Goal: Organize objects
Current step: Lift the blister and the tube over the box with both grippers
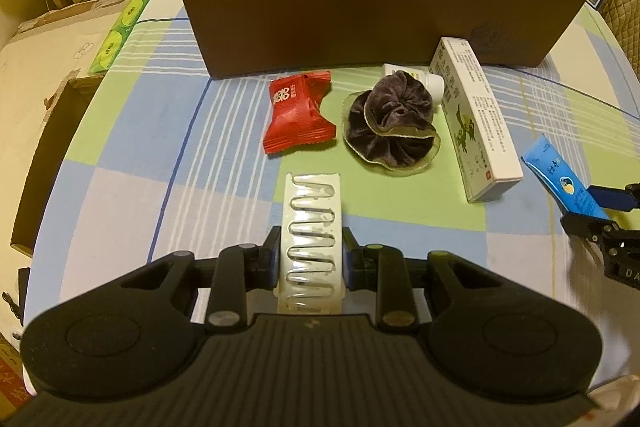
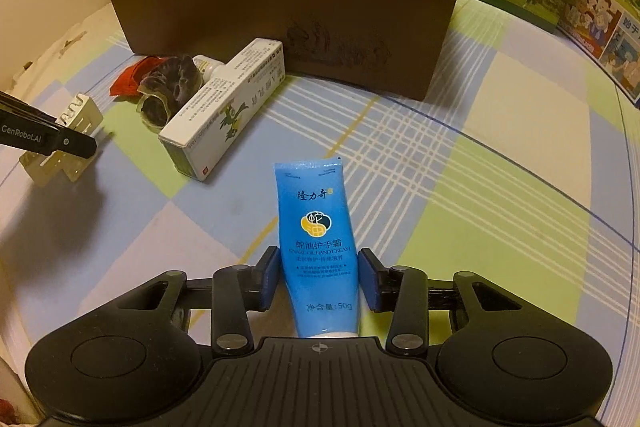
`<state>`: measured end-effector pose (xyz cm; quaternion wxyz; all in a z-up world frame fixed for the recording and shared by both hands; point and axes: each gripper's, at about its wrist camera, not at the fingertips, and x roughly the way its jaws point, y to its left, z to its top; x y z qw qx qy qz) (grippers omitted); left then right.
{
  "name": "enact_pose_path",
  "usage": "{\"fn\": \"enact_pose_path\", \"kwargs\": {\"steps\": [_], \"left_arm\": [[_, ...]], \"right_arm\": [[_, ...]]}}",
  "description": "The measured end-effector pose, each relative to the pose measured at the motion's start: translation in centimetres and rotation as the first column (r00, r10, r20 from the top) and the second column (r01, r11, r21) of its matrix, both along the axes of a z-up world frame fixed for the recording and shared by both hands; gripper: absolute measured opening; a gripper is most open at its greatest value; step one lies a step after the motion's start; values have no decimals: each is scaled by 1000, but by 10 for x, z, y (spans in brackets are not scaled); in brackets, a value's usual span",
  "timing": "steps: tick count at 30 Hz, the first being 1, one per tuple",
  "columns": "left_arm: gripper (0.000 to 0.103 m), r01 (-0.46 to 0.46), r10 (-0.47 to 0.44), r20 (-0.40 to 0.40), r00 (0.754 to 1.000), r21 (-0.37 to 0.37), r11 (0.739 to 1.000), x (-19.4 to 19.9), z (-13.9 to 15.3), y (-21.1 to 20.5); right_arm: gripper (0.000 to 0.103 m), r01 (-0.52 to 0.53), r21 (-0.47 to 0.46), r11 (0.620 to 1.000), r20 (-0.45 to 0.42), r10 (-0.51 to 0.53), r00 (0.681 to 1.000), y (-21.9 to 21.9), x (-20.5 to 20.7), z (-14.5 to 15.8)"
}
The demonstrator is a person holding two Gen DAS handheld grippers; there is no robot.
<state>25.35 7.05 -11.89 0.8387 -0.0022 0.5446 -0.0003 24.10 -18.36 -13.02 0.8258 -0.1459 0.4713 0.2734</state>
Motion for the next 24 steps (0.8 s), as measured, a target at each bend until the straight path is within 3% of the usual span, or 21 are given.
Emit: {"fn": "enact_pose_path", "kwargs": {"steps": [15, 24], "left_arm": [[24, -2, 2, 15, 1000, 1, 1000, -1, 7, 0], [24, 16, -15, 77, 997, -11, 1000, -5, 32, -4]], "right_arm": [[38, 8, 16, 1000, 0, -8, 1000, -2, -1, 4], [37, 39, 107, 993, 27, -42, 999, -10, 1, 28]]}}
